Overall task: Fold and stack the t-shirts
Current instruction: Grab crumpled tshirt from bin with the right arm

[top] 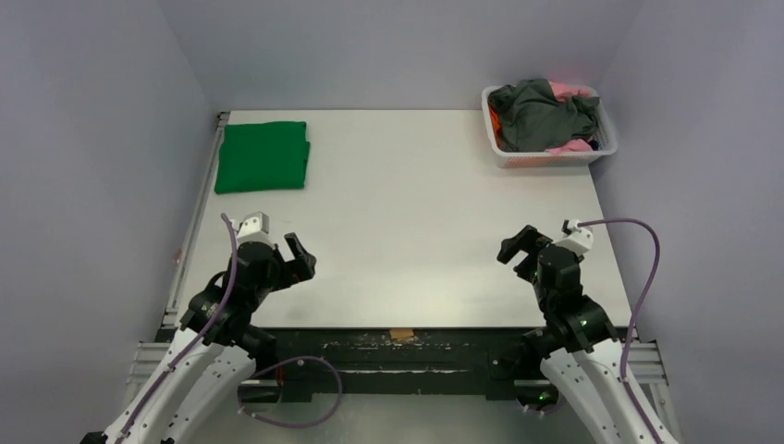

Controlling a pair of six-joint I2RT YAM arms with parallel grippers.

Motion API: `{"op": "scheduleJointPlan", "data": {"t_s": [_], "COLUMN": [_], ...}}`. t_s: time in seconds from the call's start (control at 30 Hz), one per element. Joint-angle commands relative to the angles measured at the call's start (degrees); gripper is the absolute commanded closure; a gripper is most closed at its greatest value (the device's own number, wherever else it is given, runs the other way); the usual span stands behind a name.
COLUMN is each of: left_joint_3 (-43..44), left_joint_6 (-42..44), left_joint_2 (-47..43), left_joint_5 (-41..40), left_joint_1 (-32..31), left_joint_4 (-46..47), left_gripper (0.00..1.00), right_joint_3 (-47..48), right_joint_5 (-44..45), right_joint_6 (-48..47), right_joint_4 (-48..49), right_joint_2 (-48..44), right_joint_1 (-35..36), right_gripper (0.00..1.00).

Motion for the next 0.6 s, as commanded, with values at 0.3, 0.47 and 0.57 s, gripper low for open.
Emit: {"op": "scheduleJointPlan", "data": {"t_s": [0.3,0.47,0.57], "left_joint_3": [2.4,6.5,9.2], "left_joint_6": [-0.1,2.1,3.8], "left_joint_2": [5.5,11.7,15.2], "left_joint_5": [8.2,6.7,5.9], "left_joint_1": [-0.1,-0.1,-0.1], "left_joint_4": [13.7,17.8,19.8], "left_gripper": [0.00,0.00,0.00], "right_joint_3": [8.6,23.9,33.4], "right_joint_5": [11.2,16.7,13.1], "right_joint_6": [-0.4,-2.8,-6.0], "right_joint_4": [17.4,18.7,20.7], "right_joint_2": [17.6,35.7,46.0], "right_joint_1": [-0.1,-3.1,-7.0], "right_gripper": [0.01,0.01,0.01]}}
